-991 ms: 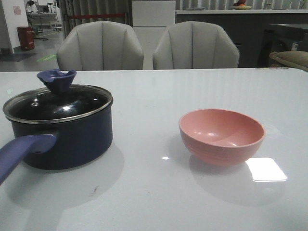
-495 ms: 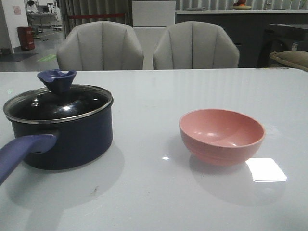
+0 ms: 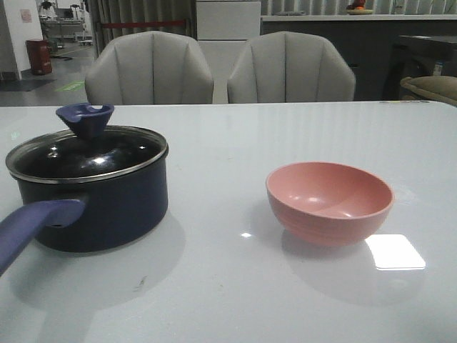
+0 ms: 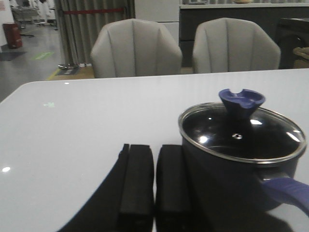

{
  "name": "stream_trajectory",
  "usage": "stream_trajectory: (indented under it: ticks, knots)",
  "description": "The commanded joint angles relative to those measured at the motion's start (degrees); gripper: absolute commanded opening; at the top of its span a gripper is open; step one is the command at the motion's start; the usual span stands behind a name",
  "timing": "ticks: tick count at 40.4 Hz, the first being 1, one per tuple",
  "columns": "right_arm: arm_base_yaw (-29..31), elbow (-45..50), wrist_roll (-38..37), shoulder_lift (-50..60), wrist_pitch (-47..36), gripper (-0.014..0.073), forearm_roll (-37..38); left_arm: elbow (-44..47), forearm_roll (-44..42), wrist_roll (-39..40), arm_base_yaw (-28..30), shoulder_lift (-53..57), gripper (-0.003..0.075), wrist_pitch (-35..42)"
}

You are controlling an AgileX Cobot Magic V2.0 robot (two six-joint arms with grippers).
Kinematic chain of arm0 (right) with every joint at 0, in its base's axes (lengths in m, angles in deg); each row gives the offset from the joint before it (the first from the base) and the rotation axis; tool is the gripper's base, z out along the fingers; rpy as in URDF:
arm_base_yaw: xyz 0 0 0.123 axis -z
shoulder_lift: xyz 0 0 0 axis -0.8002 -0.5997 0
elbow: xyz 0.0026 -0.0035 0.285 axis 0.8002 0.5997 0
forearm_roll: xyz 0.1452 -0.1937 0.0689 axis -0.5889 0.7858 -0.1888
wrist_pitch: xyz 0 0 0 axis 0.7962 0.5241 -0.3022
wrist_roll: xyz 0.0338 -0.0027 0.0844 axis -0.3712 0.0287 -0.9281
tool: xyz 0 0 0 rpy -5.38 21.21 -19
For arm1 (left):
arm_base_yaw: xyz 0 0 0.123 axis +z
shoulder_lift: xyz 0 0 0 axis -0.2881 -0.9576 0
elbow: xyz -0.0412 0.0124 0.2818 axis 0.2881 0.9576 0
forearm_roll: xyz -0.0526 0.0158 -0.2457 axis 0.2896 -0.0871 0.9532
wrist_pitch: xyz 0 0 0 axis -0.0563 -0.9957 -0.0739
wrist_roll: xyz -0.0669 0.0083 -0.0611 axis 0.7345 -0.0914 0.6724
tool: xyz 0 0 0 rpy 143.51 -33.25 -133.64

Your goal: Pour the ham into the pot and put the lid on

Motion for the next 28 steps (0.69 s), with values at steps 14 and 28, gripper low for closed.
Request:
stream_trajectory:
  ticks: [14,28]
  knots:
    - [-0.1,-1.7,0.4,-0.5,-4.8,0.0147,0.2,1.3,-0.2,-0.1,4.9,1.2,0.0113,8.7]
    - [-0.1,-1.7,0.4,-0.5,-4.8,0.0147,0.2,1.3,-0.2,-0.1,4.9,1.2,0.0113,8.7]
